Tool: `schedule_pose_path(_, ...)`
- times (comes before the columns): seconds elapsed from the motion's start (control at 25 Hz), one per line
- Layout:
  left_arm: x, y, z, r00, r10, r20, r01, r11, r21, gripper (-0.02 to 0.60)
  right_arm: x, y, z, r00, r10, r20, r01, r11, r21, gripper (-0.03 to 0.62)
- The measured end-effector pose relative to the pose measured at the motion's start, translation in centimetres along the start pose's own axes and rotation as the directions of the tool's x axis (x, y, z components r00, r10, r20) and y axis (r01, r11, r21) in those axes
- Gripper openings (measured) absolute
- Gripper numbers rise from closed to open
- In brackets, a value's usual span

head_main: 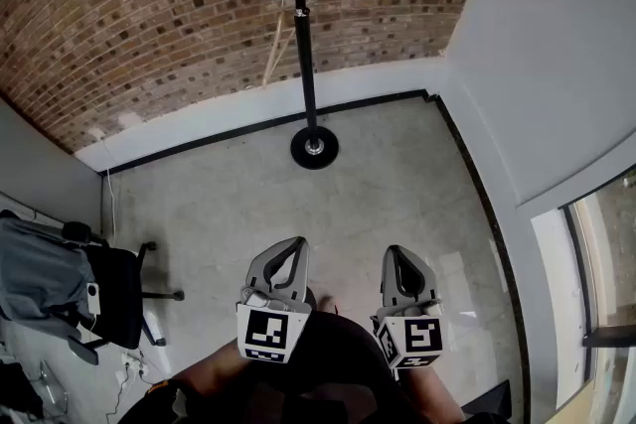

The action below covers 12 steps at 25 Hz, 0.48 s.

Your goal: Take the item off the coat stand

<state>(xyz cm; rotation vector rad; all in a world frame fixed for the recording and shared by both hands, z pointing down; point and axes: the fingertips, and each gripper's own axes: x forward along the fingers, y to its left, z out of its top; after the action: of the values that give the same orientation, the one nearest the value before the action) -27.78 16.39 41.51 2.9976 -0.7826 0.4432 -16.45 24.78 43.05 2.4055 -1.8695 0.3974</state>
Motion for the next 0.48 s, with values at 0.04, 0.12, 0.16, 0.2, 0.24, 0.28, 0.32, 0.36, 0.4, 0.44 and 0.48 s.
schedule_pose_path(0.04, 0.3, -0.2, 0.2, 1.0, -0.004, -0.002, 0.004, 1.0, -0.002, 0.025, 0.1, -0.2, 0.1, 1.0, -0.001, -0.004, 0.001, 1.0, 0.003, 0.014)
schedule_pose_path(0.12, 1.0, -0.5, 0.4, 1.0, -0.013, -0.006, 0.013, 1.0, -0.004, 0.025, 0.3, -0.7, 0.1, 1.0, -0.003, -0.012, 0.003, 1.0, 0.006, 0.014)
schedule_pose_path(0.16, 1.4, -0.7, 0.3, 1.0, -0.018, -0.009, 0.018, 1.0, -0.004, 0.025, 0.5, -0.9, 0.0, 1.0, -0.003, -0.014, 0.003, 1.0, 0.007, 0.014)
schedule_pose_path(0.2, 2.0, -0.8, 0.1, 1.0, -0.023, -0.011, 0.023, 1.0, -0.004, 0.025, 0.8, -1.2, -0.1, 1.0, -0.003, -0.017, 0.004, 1.0, 0.007, 0.014)
schedule_pose_path(0.24, 2.6, -0.9, 0.0, 1.0, -0.027, -0.012, 0.027, 1.0, -0.005, 0.025, 1.2, -1.5, -0.3, 1.0, -0.004, -0.02, 0.004, 1.0, 0.008, 0.014)
schedule_pose_path(0.28, 3.3, -0.9, -0.1, 0.999, -0.033, -0.012, 0.032, 0.999, -0.005, 0.025, 1.6, -1.9, -0.4, 1.0, -0.006, -0.023, 0.006, 1.0, 0.008, 0.014)
schedule_pose_path(0.32, 4.1, -0.9, -0.1, 0.999, -0.038, -0.011, 0.038, 0.999, -0.005, 0.025, 2.1, -2.3, -0.4, 1.0, -0.009, -0.024, 0.01, 1.0, 0.008, 0.014)
schedule_pose_path(0.36, 5.0, -0.7, 0.0, 0.999, -0.044, -0.009, 0.044, 0.999, -0.005, 0.025, 2.7, -2.8, -0.4, 1.0, -0.015, -0.025, 0.015, 1.0, 0.009, 0.014)
schedule_pose_path(0.4, 5.9, -0.6, 0.1, 0.999, -0.05, -0.007, 0.05, 0.999, -0.006, 0.025, 3.3, -3.3, -0.3, 0.999, -0.021, -0.026, 0.021, 1.0, 0.009, 0.014)
schedule_pose_path(0.44, 6.8, -0.4, 0.1, 0.998, -0.056, -0.006, 0.056, 0.998, -0.008, 0.025, 4.0, -3.7, -0.3, 0.999, -0.026, -0.026, 0.026, 1.0, 0.011, 0.014)
schedule_pose_path(0.48, 7.9, -0.1, 0.2, 0.998, -0.062, -0.005, 0.062, 0.998, -0.012, 0.025, 4.7, -4.2, -0.2, 0.999, -0.027, -0.026, 0.028, 1.0, 0.013, 0.014)
